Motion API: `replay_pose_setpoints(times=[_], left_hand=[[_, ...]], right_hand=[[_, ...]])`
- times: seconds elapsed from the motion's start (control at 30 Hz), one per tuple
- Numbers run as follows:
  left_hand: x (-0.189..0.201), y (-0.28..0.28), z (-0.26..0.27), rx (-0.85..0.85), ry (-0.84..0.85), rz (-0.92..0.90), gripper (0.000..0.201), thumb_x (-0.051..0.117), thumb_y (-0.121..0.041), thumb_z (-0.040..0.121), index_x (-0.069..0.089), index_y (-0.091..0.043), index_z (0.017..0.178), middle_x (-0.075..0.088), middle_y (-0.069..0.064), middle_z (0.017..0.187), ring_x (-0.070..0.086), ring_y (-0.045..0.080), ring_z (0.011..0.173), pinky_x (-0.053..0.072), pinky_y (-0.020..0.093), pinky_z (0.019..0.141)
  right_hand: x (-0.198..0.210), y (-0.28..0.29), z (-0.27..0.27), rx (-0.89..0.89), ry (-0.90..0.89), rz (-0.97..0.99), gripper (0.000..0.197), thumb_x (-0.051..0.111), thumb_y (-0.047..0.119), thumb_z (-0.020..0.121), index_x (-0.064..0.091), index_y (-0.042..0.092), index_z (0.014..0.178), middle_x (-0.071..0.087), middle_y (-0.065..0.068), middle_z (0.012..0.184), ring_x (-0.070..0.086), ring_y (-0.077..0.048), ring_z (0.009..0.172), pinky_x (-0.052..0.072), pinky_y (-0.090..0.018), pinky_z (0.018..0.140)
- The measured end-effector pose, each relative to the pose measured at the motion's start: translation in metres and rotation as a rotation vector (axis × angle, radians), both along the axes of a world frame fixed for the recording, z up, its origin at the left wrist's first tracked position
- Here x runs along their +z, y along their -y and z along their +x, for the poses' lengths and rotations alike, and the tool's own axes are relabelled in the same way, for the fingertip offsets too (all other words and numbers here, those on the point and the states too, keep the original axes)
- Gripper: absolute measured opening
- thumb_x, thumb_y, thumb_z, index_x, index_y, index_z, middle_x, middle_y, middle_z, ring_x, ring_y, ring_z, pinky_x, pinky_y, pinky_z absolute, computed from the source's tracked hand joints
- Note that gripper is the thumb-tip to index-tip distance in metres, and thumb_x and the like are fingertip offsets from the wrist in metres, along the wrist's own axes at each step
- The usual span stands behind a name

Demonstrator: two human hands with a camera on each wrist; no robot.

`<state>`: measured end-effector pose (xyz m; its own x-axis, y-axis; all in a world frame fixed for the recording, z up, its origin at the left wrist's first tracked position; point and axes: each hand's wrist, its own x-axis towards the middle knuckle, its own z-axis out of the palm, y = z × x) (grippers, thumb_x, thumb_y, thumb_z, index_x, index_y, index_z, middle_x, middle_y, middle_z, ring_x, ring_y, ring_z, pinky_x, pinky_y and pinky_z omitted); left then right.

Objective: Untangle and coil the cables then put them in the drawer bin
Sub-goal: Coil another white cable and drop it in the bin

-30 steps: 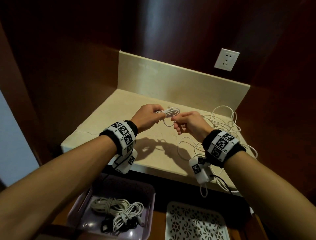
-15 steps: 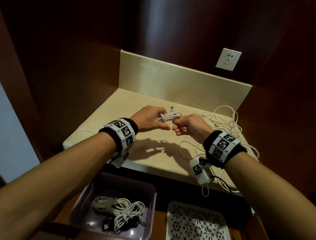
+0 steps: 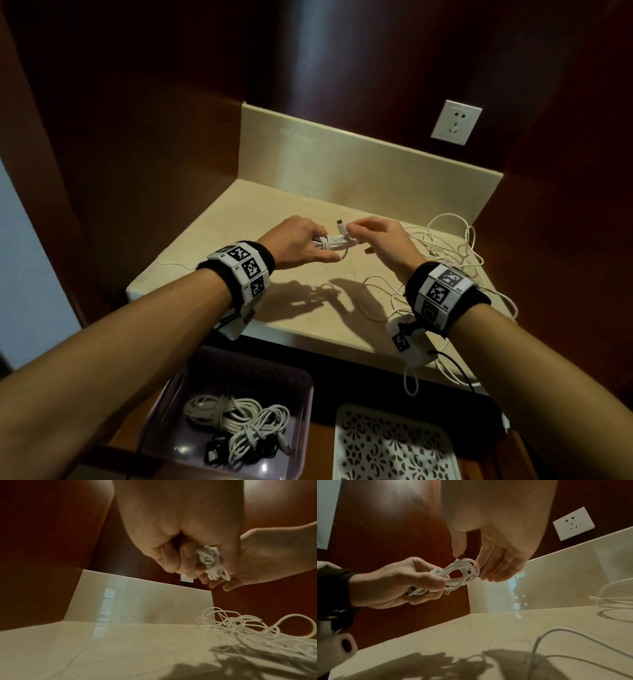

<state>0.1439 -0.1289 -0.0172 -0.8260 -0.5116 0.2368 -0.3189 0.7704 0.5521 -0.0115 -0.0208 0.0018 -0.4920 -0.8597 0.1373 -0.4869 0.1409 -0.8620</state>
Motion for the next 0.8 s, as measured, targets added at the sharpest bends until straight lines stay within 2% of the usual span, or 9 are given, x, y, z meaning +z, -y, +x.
replay_pose_setpoints(times=[0.1, 0.13, 0.23, 0.33, 0.4, 0.5, 0.63, 0.73, 0.8], left_hand=[[0.000, -0.004, -0.001, -0.013, 0.034, -0.001, 0.028, 0.074, -0.048, 0.078, 0.067, -0.022, 0.081, 0.058, -0.004, 0.063, 0.049, 0.011, 0.057, 0.035, 0.026, 0.052], [0.000, -0.006, -0.002, -0.017, 0.046, -0.004, 0.028, 0.074, -0.050, 0.078, 0.065, -0.023, 0.079, 0.057, -0.005, 0.062, 0.048, 0.011, 0.056, 0.034, 0.027, 0.053], [-0.001, -0.009, -0.001, -0.017, 0.076, 0.010, 0.033, 0.074, -0.051, 0.076, 0.064, -0.020, 0.075, 0.054, -0.004, 0.059, 0.046, 0.012, 0.055, 0.033, 0.029, 0.053], [-0.002, -0.011, 0.000, -0.022, 0.139, 0.002, 0.036, 0.073, -0.051, 0.078, 0.068, -0.015, 0.079, 0.055, -0.002, 0.060, 0.046, 0.012, 0.057, 0.033, 0.031, 0.056], [-0.002, -0.011, 0.003, -0.014, 0.131, 0.016, 0.027, 0.072, -0.043, 0.081, 0.067, -0.018, 0.077, 0.055, -0.004, 0.060, 0.047, 0.013, 0.057, 0.033, 0.030, 0.056], [0.000, -0.011, 0.006, 0.013, 0.051, 0.052, 0.015, 0.068, -0.028, 0.083, 0.065, -0.018, 0.073, 0.057, 0.001, 0.061, 0.048, 0.018, 0.060, 0.033, 0.029, 0.055], [0.003, -0.015, 0.007, 0.048, 0.011, 0.053, 0.015, 0.066, -0.025, 0.082, 0.071, -0.011, 0.081, 0.066, 0.010, 0.072, 0.051, 0.019, 0.062, 0.035, 0.029, 0.056], [0.003, -0.021, 0.004, 0.064, 0.049, 0.008, 0.014, 0.067, -0.029, 0.081, 0.070, -0.017, 0.084, 0.065, 0.003, 0.071, 0.053, 0.019, 0.066, 0.039, 0.029, 0.059], [0.005, -0.024, 0.003, 0.081, 0.084, -0.030, 0.012, 0.067, -0.032, 0.080, 0.070, -0.021, 0.084, 0.060, -0.004, 0.066, 0.053, 0.019, 0.068, 0.037, 0.029, 0.058]], right_hand=[[0.005, 0.003, 0.006, 0.066, -0.049, 0.038, 0.014, 0.067, 0.013, 0.088, 0.074, 0.004, 0.097, 0.068, -0.003, 0.083, 0.055, -0.007, 0.071, 0.041, -0.013, 0.062], [0.006, 0.004, 0.007, 0.071, -0.080, 0.057, 0.012, 0.067, 0.012, 0.088, 0.074, 0.003, 0.094, 0.068, -0.003, 0.081, 0.054, -0.006, 0.070, 0.041, -0.013, 0.063], [0.006, 0.006, 0.008, 0.064, -0.153, 0.102, 0.017, 0.062, 0.013, 0.091, 0.073, 0.001, 0.088, 0.068, -0.005, 0.082, 0.056, -0.012, 0.074, 0.042, -0.027, 0.072], [0.006, 0.004, 0.003, 0.007, -0.080, 0.074, 0.024, 0.048, 0.012, 0.098, 0.063, 0.001, 0.083, 0.070, -0.007, 0.079, 0.061, -0.019, 0.075, 0.046, -0.033, 0.072], [0.009, 0.000, -0.003, -0.046, -0.029, 0.063, 0.025, 0.043, 0.011, 0.100, 0.058, 0.008, 0.079, 0.071, -0.008, 0.078, 0.064, -0.019, 0.073, 0.046, -0.030, 0.067], [0.007, -0.007, -0.009, -0.117, 0.026, 0.033, 0.030, 0.043, 0.011, 0.100, 0.057, 0.009, 0.073, 0.071, -0.009, 0.074, 0.065, -0.021, 0.070, 0.046, -0.028, 0.060], [0.004, -0.013, -0.011, -0.186, 0.103, 0.033, 0.023, 0.046, 0.013, 0.100, 0.059, 0.005, 0.082, 0.070, -0.010, 0.071, 0.065, -0.019, 0.064, 0.045, -0.028, 0.057], [0.007, -0.017, -0.013, -0.181, 0.146, 0.011, 0.015, 0.049, 0.010, 0.096, 0.060, 0.004, 0.088, 0.070, -0.012, 0.076, 0.066, -0.019, 0.062, 0.046, -0.025, 0.054], [0.010, -0.021, -0.012, -0.158, 0.161, -0.011, 0.015, 0.050, 0.011, 0.096, 0.061, 0.001, 0.100, 0.069, -0.014, 0.085, 0.066, -0.020, 0.067, 0.047, -0.025, 0.056]])
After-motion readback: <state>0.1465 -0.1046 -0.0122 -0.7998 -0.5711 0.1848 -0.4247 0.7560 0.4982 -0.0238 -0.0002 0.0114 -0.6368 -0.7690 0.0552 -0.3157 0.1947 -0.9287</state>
